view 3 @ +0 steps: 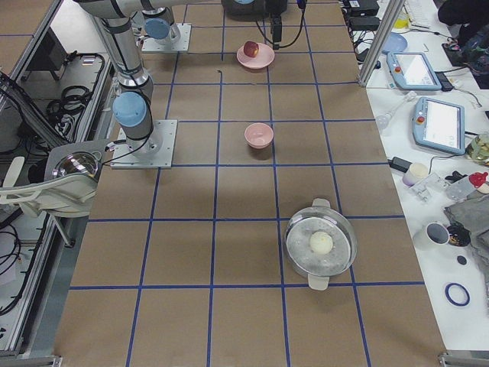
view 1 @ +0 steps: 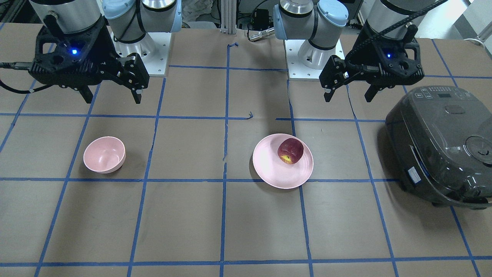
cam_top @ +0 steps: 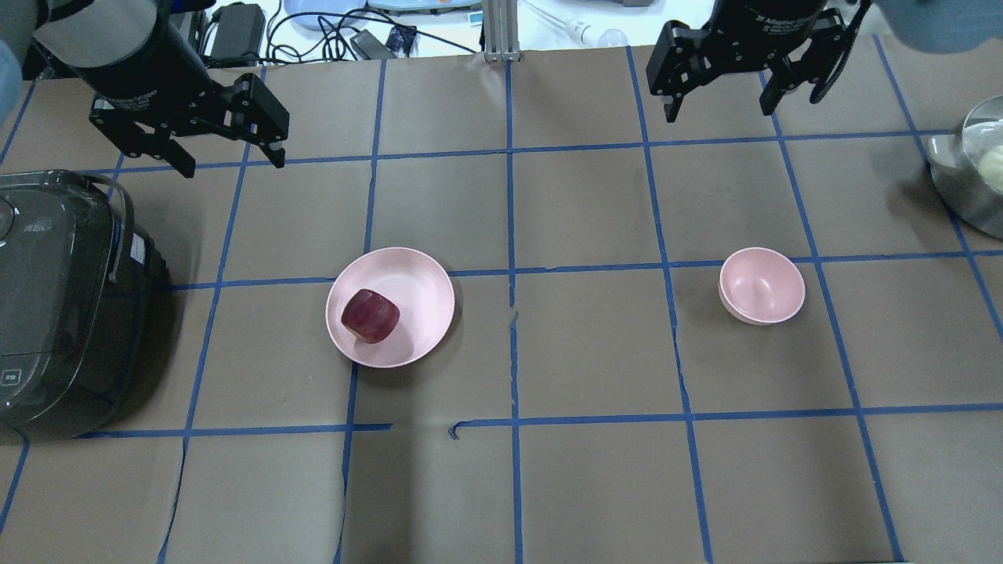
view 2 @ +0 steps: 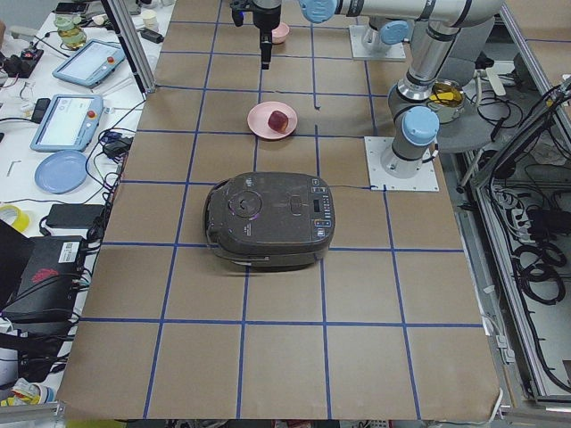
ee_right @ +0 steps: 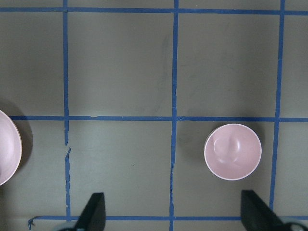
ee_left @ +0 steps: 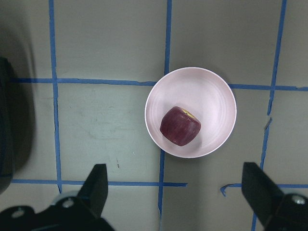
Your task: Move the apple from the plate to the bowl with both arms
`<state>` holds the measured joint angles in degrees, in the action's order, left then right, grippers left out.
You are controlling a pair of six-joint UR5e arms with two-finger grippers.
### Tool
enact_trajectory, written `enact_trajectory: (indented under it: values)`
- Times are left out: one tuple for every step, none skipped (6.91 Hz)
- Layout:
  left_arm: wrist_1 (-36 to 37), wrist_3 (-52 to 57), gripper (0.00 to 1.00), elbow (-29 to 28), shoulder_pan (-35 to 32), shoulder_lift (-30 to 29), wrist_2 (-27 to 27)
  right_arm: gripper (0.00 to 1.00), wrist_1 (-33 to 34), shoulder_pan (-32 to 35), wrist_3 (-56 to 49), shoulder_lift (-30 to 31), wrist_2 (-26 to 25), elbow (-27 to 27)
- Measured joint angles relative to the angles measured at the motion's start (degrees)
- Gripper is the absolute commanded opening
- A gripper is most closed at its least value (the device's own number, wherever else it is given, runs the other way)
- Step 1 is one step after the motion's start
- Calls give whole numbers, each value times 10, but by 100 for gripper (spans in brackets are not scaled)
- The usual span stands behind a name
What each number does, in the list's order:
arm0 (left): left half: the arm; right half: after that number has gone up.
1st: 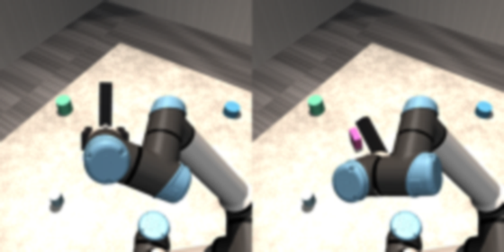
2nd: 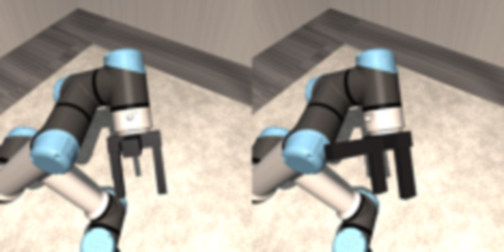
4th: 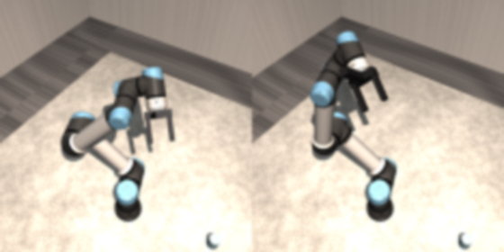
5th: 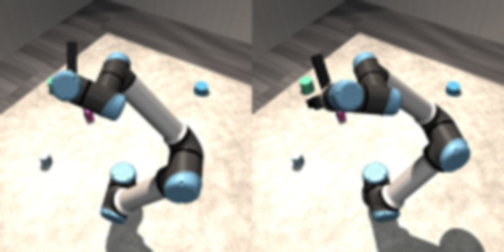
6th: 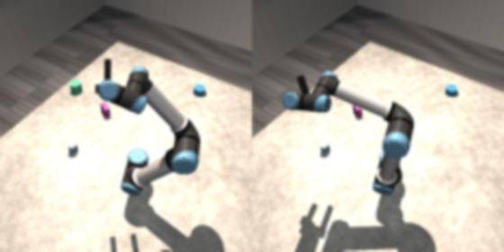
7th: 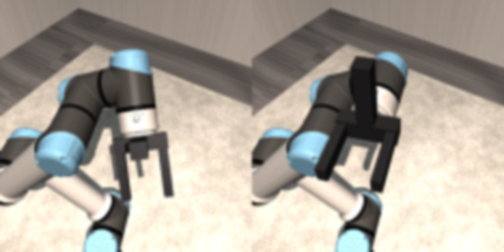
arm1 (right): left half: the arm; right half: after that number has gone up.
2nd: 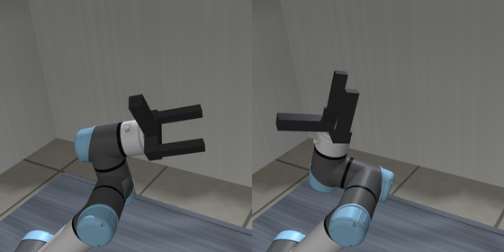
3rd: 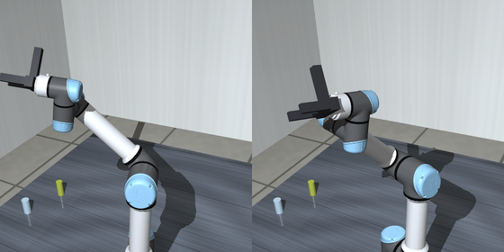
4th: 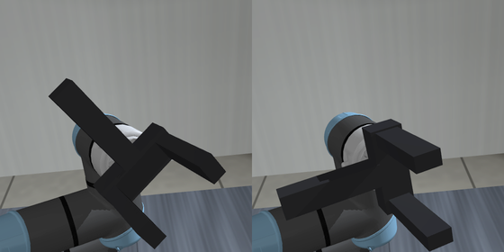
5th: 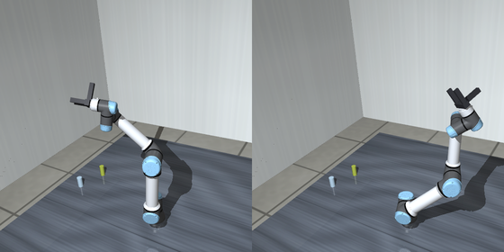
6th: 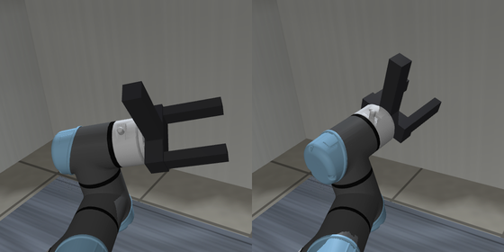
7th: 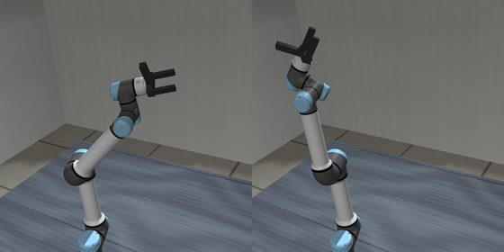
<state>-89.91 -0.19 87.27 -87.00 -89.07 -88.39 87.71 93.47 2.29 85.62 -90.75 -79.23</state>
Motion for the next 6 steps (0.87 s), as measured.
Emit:
enact_trajectory:
  values:
    - [0, 0, 100, -1, -1, 0, 1, 100, 0, 0, 0, 1, 0, -1]
    - [1, 0, 100, -1, -1, 1, 2, 100, 1, 2, 0, 2, 2, -1]
    - [1, -1, 100, -1, -2, 1, 3, 100, 3, 3, 0, 1, 3, -2]
    - [2, -1, 100, 0, -2, 0, 4, 100, 5, 4, -1, -2, 3, -2]
    - [2, -3, 100, 2, -2, -1, 5, 100, 4, 4, -1, -4, 3, -2]
    - [2, -4, 100, 4, -3, -2, 6, 100, 2, 4, 0, -6, 3, -5]
